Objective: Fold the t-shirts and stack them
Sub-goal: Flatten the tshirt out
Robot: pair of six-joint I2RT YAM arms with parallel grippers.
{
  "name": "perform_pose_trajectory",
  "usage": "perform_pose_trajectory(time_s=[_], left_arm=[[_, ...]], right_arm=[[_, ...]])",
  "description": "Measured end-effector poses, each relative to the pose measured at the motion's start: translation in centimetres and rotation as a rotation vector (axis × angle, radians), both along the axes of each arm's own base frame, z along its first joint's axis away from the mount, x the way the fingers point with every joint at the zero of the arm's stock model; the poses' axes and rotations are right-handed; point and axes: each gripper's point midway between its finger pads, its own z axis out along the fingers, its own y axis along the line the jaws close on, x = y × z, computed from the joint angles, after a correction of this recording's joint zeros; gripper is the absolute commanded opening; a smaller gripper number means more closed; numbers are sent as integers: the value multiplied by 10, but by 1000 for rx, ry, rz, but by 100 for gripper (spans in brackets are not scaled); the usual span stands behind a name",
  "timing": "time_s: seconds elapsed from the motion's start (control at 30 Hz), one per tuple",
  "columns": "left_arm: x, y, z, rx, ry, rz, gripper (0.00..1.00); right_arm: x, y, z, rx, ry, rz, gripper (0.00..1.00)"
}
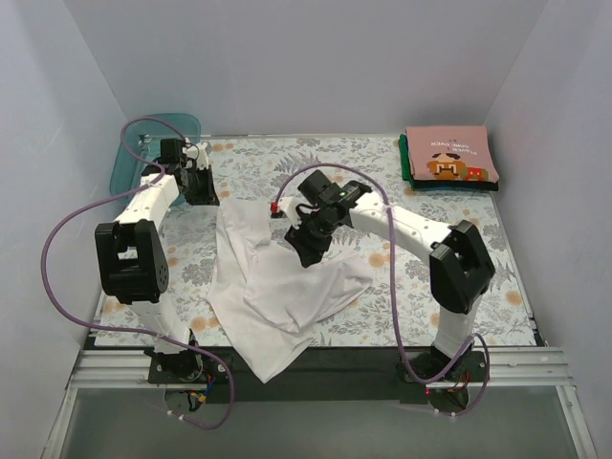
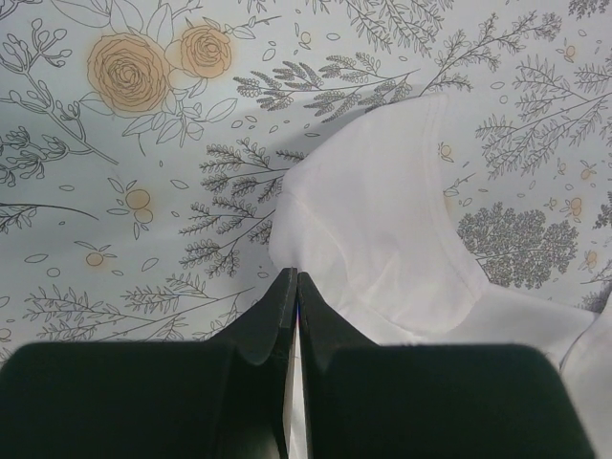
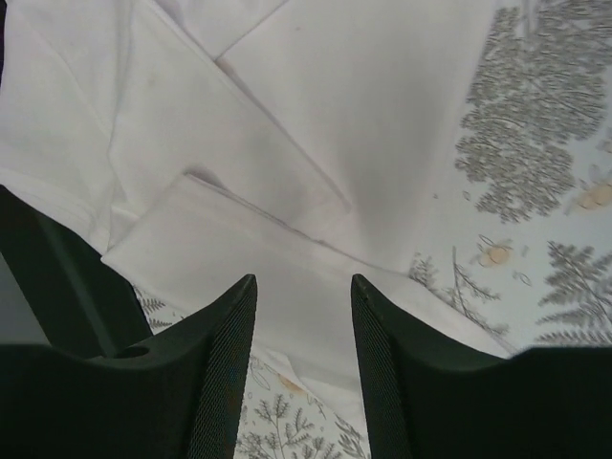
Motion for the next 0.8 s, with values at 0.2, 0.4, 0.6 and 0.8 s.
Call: perform_pose_trajectory(time_s=[0.2,0.4,0.6,0.8], left_arm=[[1,-3,0,-20,3,6,0],[2,-4,0,-24,1,7,0],[2,-4,-1,-24,1,6,0],[2,-4,-4,-24,9,6,0]], right_arm=[[-20,19,-56,-80,106,58,52],[-16,20,-70,-100,114,41,51],[-16,20,-84,-122,142,30,51],[-17,18,-99,-151,169,25,52]])
